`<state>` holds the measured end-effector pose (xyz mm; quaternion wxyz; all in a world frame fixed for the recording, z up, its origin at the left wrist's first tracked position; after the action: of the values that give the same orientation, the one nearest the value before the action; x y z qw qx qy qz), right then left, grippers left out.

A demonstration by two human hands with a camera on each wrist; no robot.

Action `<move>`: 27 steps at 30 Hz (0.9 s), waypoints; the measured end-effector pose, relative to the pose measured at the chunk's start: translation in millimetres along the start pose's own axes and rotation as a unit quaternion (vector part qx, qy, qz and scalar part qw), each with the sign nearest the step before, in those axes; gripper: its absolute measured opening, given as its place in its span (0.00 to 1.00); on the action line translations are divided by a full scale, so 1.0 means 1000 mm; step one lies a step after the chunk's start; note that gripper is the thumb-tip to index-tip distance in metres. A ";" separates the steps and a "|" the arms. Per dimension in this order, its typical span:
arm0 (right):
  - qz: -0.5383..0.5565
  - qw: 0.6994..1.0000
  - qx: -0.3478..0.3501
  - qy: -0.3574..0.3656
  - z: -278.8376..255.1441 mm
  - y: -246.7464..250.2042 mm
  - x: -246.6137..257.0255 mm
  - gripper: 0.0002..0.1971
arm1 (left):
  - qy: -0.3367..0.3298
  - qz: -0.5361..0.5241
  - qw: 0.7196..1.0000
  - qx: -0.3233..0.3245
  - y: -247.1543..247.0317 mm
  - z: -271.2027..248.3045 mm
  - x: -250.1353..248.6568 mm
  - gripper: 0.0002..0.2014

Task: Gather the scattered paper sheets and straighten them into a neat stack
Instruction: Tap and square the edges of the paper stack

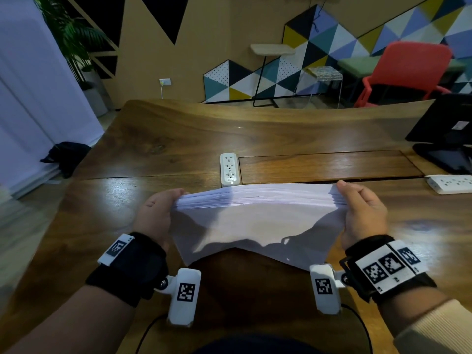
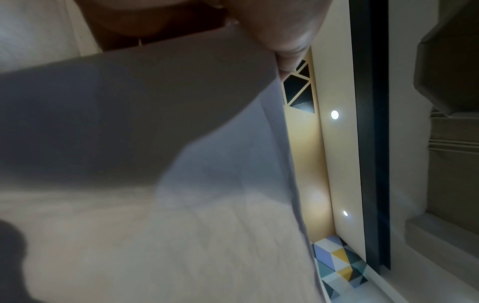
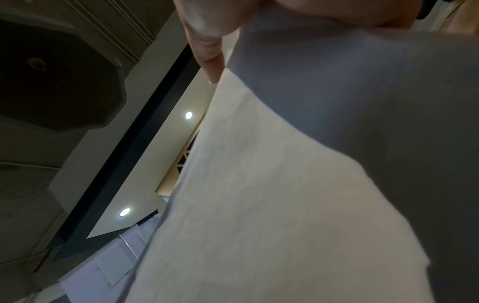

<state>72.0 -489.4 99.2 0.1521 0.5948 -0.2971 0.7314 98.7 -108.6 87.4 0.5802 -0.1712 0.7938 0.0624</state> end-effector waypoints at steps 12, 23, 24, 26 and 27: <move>-0.025 0.999 0.001 -0.039 0.001 0.008 -0.009 0.14 | -0.027 0.019 0.999 0.042 -0.006 -0.005 -0.002 0.11; 0.024 0.995 0.032 -0.090 0.007 -0.002 -0.022 0.14 | -0.171 0.187 0.964 0.083 -0.009 -0.006 -0.010 0.20; 0.034 0.992 0.075 -0.101 0.008 -0.006 -0.025 0.23 | -0.163 0.160 0.971 0.069 -0.003 -0.004 -0.009 0.19; 0.007 0.983 0.153 -0.103 0.003 -0.011 -0.029 0.29 | -0.125 0.106 0.984 0.069 0.004 0.000 -0.002 0.14; -0.035 0.977 0.182 -0.107 -0.002 -0.012 -0.032 0.29 | -0.101 0.099 0.987 0.073 0.005 0.000 0.004 0.11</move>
<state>85.4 -474.3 71.0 0.0337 0.6974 -0.1524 0.6995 95.9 -104.5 82.7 0.6592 -0.0415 0.7467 0.0788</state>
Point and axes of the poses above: each hand's wrist, its own z-axis towards the middle knuckle, its own y-axis out of the back of the hand, x = y × z, the point moved 9 cm from there along z, towards the middle knuckle, and after that the axes turned 4 degrees about y, right-handed, at the moved point
